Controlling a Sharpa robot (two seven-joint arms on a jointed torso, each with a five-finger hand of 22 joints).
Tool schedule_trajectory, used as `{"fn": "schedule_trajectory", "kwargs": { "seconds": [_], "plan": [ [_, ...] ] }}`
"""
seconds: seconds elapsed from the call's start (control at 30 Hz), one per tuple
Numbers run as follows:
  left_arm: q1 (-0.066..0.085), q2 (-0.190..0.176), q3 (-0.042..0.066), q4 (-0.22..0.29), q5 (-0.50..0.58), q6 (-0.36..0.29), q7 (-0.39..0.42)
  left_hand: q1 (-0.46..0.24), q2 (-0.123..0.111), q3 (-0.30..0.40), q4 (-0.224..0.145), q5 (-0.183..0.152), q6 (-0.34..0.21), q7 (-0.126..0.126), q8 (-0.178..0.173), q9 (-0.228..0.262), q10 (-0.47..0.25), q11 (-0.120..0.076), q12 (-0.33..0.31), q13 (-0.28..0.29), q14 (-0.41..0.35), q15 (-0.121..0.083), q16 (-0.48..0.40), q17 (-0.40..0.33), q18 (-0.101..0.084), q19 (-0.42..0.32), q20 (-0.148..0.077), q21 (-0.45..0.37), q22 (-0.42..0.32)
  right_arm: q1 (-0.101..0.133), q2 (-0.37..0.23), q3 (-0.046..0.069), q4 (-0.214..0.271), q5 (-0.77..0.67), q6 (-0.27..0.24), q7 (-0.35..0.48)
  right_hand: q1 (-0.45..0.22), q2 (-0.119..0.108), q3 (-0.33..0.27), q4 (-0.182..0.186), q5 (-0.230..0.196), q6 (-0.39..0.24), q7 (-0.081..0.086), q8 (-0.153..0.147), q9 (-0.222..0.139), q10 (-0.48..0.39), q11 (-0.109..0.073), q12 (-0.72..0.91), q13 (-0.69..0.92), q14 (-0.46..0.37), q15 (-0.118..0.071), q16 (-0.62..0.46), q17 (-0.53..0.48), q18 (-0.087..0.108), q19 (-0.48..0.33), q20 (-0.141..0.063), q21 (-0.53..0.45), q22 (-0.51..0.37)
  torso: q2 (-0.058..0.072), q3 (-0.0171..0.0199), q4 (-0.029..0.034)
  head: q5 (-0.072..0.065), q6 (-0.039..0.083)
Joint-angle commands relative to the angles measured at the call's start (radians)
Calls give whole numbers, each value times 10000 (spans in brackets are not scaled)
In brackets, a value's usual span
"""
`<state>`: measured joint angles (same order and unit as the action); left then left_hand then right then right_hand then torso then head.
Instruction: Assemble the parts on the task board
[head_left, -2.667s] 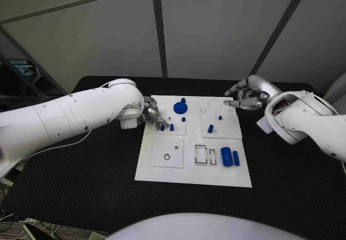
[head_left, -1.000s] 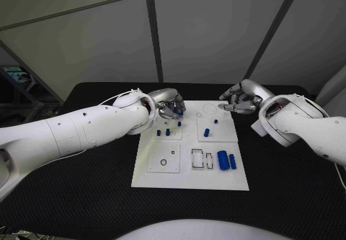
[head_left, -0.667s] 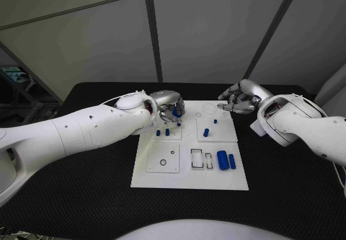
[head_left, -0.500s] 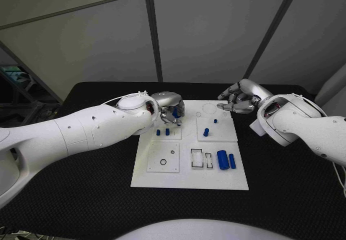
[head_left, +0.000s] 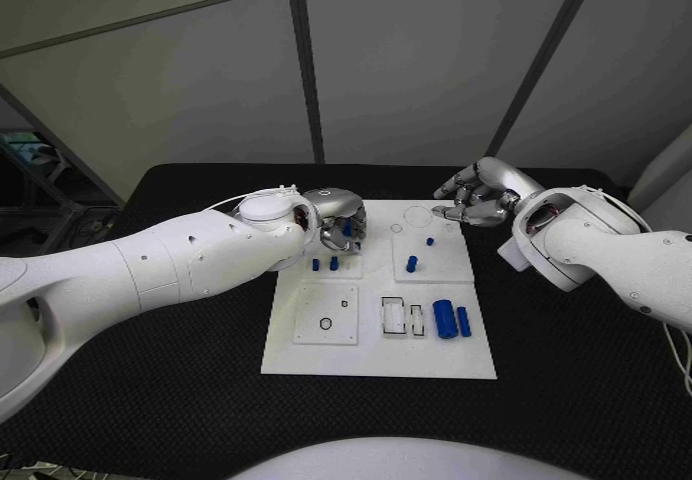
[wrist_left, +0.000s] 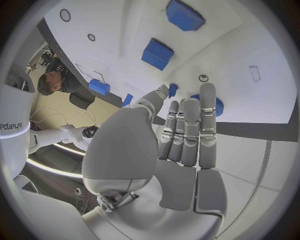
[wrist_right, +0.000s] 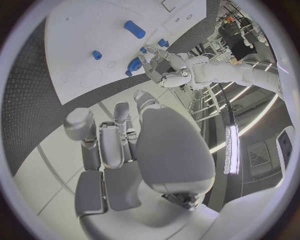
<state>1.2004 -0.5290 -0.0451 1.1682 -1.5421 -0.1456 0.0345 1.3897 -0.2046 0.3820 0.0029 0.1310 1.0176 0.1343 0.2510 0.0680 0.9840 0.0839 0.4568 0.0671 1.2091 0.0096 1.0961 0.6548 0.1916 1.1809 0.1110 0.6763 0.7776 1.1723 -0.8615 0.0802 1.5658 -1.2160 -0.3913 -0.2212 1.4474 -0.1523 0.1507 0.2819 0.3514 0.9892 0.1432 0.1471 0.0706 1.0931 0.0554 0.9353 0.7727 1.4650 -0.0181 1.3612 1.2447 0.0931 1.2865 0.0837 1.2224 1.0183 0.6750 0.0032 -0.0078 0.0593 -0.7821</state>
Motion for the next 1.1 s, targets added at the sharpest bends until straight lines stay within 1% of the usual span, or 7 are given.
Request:
{"fn": "schedule_trajectory", "kwargs": {
  "seconds": [0.03, 0.17, 0.43, 0.57, 0.77, 0.87, 1.1],
  "plan": [
    [-7, 29, 6, -27, -154, 269, 65, -17, 114, 172, -28, -12, 129, -21, -74, -14, 166, -14, -84, -24, 158, -13, 234, 214, -99, 31, -35, 105, 102, 14, -2, 7, 33, -18, 42, 73, 51, -7, 53, 18, 53, -57, -20, 56, -14, -59, -33, -57, -9, 327, -50, -65, -9, 207, -82, 14, -25, -8, 4, 7, -4, -7, -13],
    [-28, 54, 7, -43, -155, 275, 94, -61, 102, 434, -79, -16, 210, -32, -190, -21, 368, -37, -227, -41, 330, -46, 546, 477, -127, 79, -56, 374, 380, 14, -2, 8, 36, -18, 45, 68, 51, -7, 53, 18, 53, -57, -20, 56, -14, -59, -33, -57, -9, 327, -50, -65, -9, 207, -82, 14, -25, -8, -2, 4, 5, -11, -52],
    [-51, 99, 8, -74, -155, 384, 103, -134, 86, 812, -168, -22, 340, -38, -362, -15, 619, -63, -482, -38, 454, -65, 839, 650, -174, 136, -78, 805, 841, 14, 9, 8, 36, -18, 58, 66, 66, -3, 84, 14, 87, -53, -22, 62, -13, -27, -36, -62, -24, 329, -53, -72, -7, 206, -75, 11, -34, -12, -4, 10, -7, -8, -48],
    [-56, 115, 8, -92, -155, 497, 81, -158, 124, 995, -207, -24, 401, -1, -441, -14, 720, -56, -609, -38, 582, -63, 1037, 853, -202, 180, -84, 1018, 1065, 14, 15, 8, 34, -18, 61, 67, 69, -3, 92, 14, 99, -52, -22, 64, -13, -18, -37, -63, -28, 331, -54, -72, -5, 206, -72, 10, -36, -11, -6, 1, -3, -20, -54],
    [-76, 144, 8, -118, -154, 643, 49, -116, 236, 1337, -305, -25, 480, 68, -584, -15, 953, -50, -804, -31, 962, -73, 1491, 1464, -312, 460, -85, 1698, 1690, 14, 32, 8, 32, -18, 64, 72, 73, -4, 107, 13, 123, -49, -23, 67, -12, 2, -38, -60, -31, 333, -55, -74, -2, 204, -64, 9, -36, -7, -6, 5, -2, -30, -58],
    [-85, 146, 9, -124, -154, 647, 31, -71, 282, 1534, -390, -26, 541, 93, -661, -13, 1135, -57, -909, -22, 1278, -88, 1854, 2053, -393, 690, -92, 2194, 2128, 14, 37, 8, 34, -18, 62, 74, 74, -5, 117, 14, 142, -48, -24, 70, -12, 12, -38, -62, -37, 334, -56, -77, -1, 205, -64, 8, -42, -13, -5, 7, -4, -36, -56],
    [-96, 114, 12, -111, -154, 438, 65, 91, 342, 1996, -678, -26, 718, 135, -809, -7, 1467, -64, -1186, -3, 1693, -105, 2335, 2846, -527, 1031, -109, 3039, 2891, 15, 19, 8, 56, -18, 51, 73, 76, -9, 127, 14, 165, -48, -23, 71, -12, 26, -40, -60, -41, 333, -57, -86, -10, 206, -64, 6, -49, -19, -5, 2, 0, -53, -46]
  ]
}}
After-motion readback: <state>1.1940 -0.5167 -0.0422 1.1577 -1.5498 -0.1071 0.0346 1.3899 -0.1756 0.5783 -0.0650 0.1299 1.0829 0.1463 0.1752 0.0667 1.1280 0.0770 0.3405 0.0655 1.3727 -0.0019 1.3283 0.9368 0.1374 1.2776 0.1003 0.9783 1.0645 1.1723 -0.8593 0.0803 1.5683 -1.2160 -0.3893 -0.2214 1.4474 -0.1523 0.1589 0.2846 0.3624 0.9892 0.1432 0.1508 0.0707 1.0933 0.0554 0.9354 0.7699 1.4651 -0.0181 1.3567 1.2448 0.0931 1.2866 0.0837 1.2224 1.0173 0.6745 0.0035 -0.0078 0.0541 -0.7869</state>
